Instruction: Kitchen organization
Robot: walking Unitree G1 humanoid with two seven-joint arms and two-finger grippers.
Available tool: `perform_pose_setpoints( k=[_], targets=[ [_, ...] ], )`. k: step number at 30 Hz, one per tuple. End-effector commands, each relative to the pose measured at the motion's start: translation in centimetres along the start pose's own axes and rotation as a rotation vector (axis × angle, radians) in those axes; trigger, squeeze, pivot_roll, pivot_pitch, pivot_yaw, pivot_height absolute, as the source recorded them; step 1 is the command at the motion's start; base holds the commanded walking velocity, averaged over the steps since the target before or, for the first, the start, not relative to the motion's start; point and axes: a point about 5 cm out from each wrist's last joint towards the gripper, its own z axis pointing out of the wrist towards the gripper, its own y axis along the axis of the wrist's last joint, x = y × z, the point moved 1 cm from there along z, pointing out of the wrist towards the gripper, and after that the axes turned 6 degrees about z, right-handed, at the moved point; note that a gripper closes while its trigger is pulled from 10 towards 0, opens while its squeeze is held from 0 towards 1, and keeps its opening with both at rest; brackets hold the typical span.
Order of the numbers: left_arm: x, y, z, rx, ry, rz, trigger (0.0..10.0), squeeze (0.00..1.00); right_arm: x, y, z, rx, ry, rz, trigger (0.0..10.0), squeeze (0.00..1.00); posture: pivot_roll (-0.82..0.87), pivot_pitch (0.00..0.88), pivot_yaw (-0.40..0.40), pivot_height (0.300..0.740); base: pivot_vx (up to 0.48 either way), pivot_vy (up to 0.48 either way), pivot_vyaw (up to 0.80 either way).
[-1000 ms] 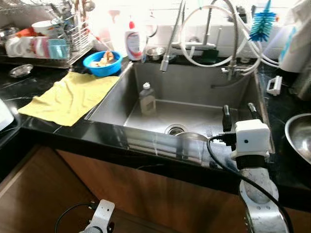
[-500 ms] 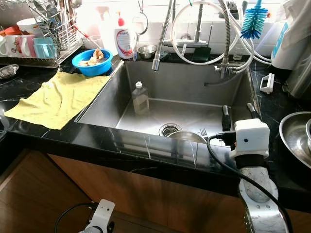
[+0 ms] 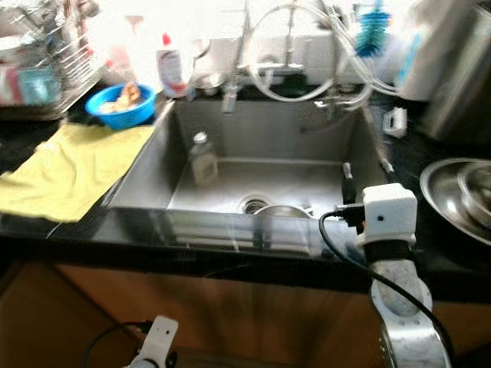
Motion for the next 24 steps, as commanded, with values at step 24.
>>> perform_pose_setpoints(
  k=[24],
  targets=[
    [-0.09, -0.35, -0.07, 0.008, 0.001, 0.002, 10.0, 0.0, 0.72, 0.51, 0.44, -0.026, 0.018, 0.023, 10.0, 0.0, -0.2, 0.0, 0.094, 0.74, 0.0, 0.0, -0.11]
  ],
)
